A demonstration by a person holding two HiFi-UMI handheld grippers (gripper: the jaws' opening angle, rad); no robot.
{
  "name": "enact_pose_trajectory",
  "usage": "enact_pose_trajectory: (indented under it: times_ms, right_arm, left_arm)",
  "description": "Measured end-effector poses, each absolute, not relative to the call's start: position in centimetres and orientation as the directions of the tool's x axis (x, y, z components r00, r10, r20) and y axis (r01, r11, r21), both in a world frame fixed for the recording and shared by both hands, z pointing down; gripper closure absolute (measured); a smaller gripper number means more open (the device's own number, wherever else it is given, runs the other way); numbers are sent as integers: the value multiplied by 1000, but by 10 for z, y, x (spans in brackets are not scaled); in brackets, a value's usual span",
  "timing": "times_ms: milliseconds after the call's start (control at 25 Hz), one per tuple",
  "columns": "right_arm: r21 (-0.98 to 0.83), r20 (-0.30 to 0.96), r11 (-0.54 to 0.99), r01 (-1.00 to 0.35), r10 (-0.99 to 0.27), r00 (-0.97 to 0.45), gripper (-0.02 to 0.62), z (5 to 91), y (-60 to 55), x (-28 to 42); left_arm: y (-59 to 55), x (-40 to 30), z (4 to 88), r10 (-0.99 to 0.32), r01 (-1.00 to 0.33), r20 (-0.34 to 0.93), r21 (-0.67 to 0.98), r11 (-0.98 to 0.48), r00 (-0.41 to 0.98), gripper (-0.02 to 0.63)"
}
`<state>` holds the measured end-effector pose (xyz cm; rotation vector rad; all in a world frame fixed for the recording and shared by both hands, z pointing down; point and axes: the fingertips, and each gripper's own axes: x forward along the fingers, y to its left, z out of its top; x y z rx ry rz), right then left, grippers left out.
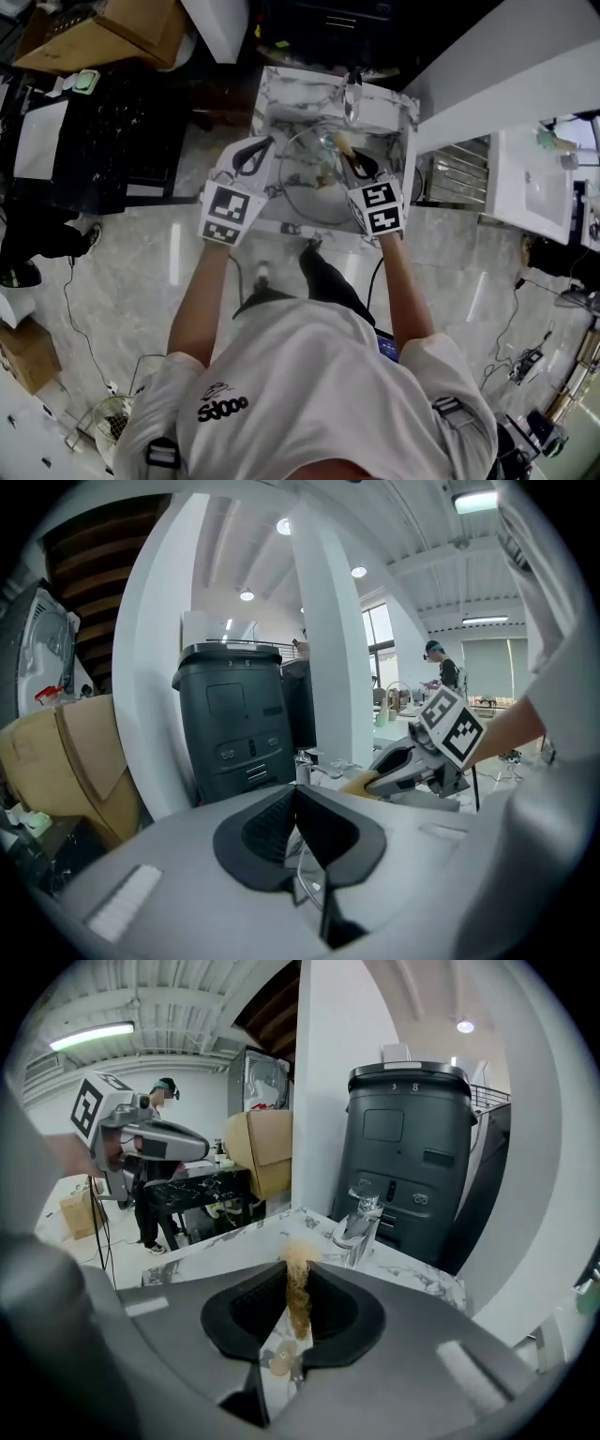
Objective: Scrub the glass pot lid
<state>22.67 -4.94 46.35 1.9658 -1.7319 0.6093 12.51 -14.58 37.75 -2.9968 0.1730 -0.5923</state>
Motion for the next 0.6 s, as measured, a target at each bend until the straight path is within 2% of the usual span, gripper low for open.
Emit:
enact_pose_trajectory:
  times_ms: [240,600]
  right_arm:
    - [10,650,-71,-997,-757,61,546,510,-69,236]
    - [6,726,-71,-997,-686,53,546,576,-99,264]
  left_arm:
    - [-159,133,412,-175,-154,425,-84,-984,888,595]
    - [-178,128,448,-256,-261,465,-55,-964,848,595]
